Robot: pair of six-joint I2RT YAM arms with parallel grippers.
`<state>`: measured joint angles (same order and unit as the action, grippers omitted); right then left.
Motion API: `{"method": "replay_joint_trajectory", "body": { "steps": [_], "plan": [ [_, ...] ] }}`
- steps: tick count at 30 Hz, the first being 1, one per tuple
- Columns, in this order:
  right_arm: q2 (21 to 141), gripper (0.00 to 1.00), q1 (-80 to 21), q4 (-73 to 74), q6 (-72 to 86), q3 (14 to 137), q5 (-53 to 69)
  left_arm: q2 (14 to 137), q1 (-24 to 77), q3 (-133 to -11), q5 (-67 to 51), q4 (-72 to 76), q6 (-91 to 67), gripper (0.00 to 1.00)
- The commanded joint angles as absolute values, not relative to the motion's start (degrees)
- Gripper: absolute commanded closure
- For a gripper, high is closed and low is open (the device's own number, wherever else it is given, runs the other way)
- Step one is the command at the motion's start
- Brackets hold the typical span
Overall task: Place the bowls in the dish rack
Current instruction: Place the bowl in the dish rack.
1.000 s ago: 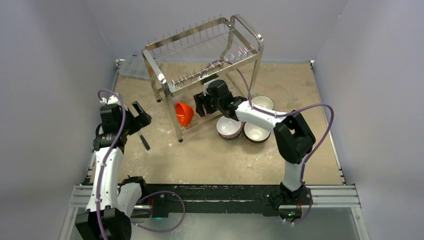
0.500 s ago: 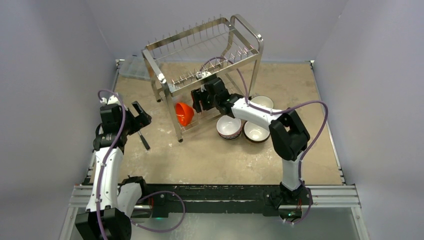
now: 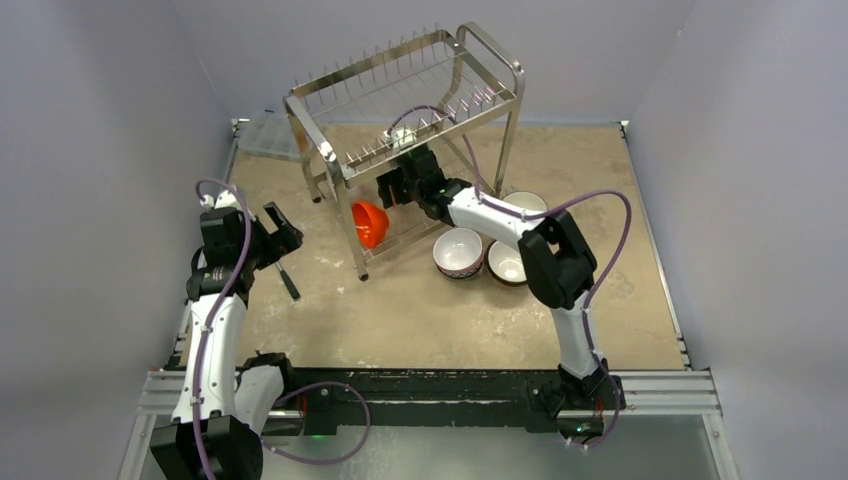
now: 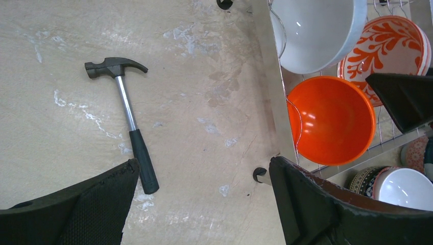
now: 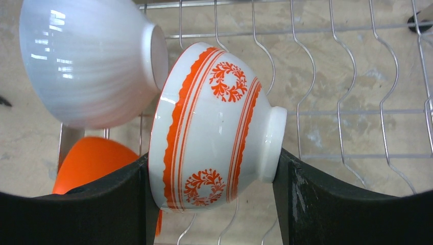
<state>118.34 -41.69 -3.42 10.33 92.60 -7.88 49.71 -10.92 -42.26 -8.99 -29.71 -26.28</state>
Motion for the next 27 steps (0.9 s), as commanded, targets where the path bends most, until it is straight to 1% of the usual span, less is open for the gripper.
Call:
{"method": "replay_joint_trajectory", "body": {
  "steps": [1, 6, 10, 13, 18, 21, 27],
  "plan": [
    [118.6, 1.00, -41.2, -6.9, 6.3, 99.7, -12.7, 49.7, -11.3, -41.9, -9.3, -27.8, -25.0, 0.04],
    [120.4, 1.00, -41.2, -9.3, 5.6, 100.0, -15.4, 49.9, -11.3, -41.9, -9.3, -27.8, -25.0, 0.04],
    [119.9, 1.00, -41.2, -16.8, 5.1, 94.8, -18.5, 49.8, -11.3, -41.9, -9.4, -27.7, -25.0, 0.04],
    [120.6, 1.00, -41.3, -21.3, 4.4, 93.6, -18.2, 49.9, -11.3, -41.9, -9.4, -27.7, -25.0, 0.04],
    [123.6, 1.00, -41.2, -20.9, 3.6, 96.7, -16.2, 50.0, -11.3, -41.9, -9.5, -27.7, -25.0, 0.04],
    [124.2, 1.00, -41.2, -22.4, 3.5, 96.5, -14.3, 50.0, -11.3, -41.8, -9.5, -27.7, -25.0, 0.04],
    [126.6, 1.00, -41.2, -22.5, 1.4, 98.8, -14.4, 50.0, -11.3, -41.8, -9.6, -27.7, -25.0, 0.04]
  ]
}}
